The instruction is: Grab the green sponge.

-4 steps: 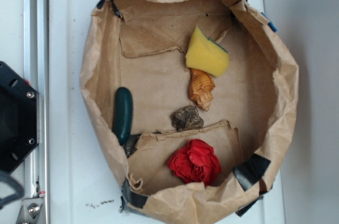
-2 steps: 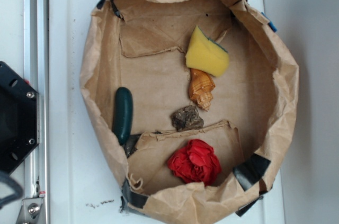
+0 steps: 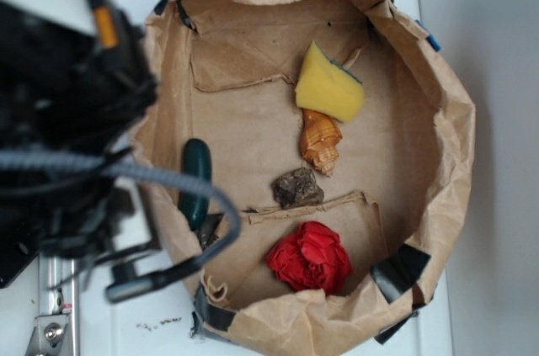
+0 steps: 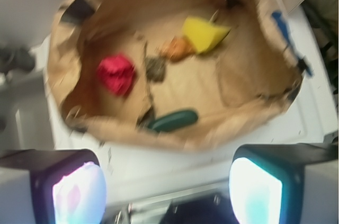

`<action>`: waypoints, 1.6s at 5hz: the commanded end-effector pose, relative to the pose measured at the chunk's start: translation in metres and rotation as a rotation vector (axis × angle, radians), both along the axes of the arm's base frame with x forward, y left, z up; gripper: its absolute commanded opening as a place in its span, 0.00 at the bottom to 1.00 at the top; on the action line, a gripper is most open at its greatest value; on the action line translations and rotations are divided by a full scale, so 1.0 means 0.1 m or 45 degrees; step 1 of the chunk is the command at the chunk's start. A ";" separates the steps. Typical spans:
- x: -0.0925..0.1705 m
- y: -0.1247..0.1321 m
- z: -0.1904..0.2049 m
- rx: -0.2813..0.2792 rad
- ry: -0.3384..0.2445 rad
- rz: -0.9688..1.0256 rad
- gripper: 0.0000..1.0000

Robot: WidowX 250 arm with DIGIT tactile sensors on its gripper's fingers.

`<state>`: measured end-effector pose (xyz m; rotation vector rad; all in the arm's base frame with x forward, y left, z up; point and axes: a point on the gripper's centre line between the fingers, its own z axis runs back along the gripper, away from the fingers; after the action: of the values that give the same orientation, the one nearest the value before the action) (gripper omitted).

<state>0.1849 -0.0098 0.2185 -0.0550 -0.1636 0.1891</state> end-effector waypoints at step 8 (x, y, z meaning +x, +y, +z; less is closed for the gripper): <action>0.78 0.44 -0.85 -0.045 -0.085 0.333 1.00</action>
<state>0.2597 0.0314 0.1225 -0.0705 -0.1956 0.4565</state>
